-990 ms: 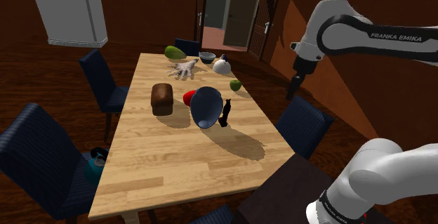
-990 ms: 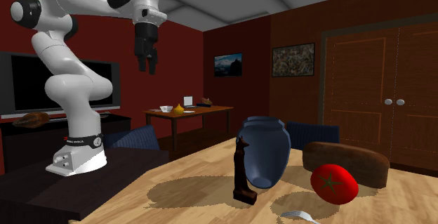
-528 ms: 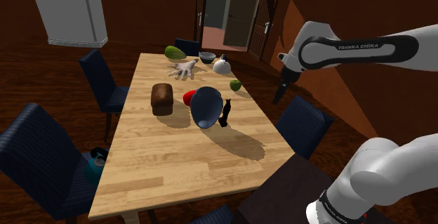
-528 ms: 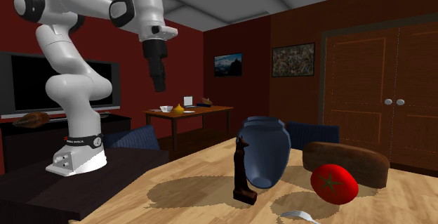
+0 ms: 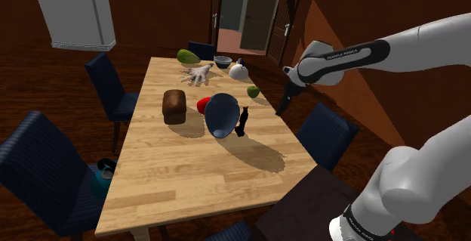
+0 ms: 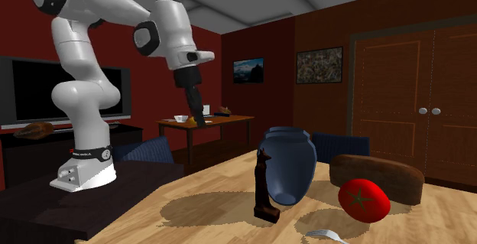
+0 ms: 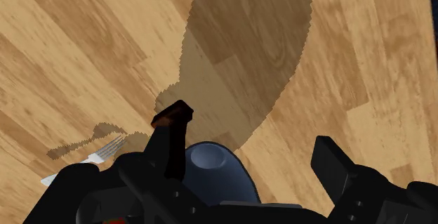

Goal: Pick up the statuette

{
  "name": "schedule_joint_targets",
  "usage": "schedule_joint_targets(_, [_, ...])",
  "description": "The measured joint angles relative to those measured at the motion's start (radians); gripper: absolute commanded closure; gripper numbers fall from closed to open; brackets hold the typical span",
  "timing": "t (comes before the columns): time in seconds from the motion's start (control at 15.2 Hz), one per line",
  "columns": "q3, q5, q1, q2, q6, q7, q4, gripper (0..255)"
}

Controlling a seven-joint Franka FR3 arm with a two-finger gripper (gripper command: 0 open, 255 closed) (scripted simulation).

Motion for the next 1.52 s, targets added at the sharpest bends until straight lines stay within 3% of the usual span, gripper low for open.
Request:
schedule_joint_targets(0.2, [-0.056, 0.127, 0.052, 0.11, 0.073, -0.163, 0.042, 0])
schedule_joint_targets(0.46, [-0.09, 0.369, 0.101, 0.299, 0.12, -0.411, 0.156, 0])
schedule_joint_targets(0.66, [-0.075, 0.544, 0.083, 0.433, 0.109, -0.595, 0.26, 0])
schedule_joint_targets(0.92, [-0.014, 0.725, 0.031, 0.597, 0.083, -0.782, 0.405, 0])
schedule_joint_targets(1.52, [0.044, 0.851, -0.015, 0.72, 0.109, -0.911, 0.468, 0])
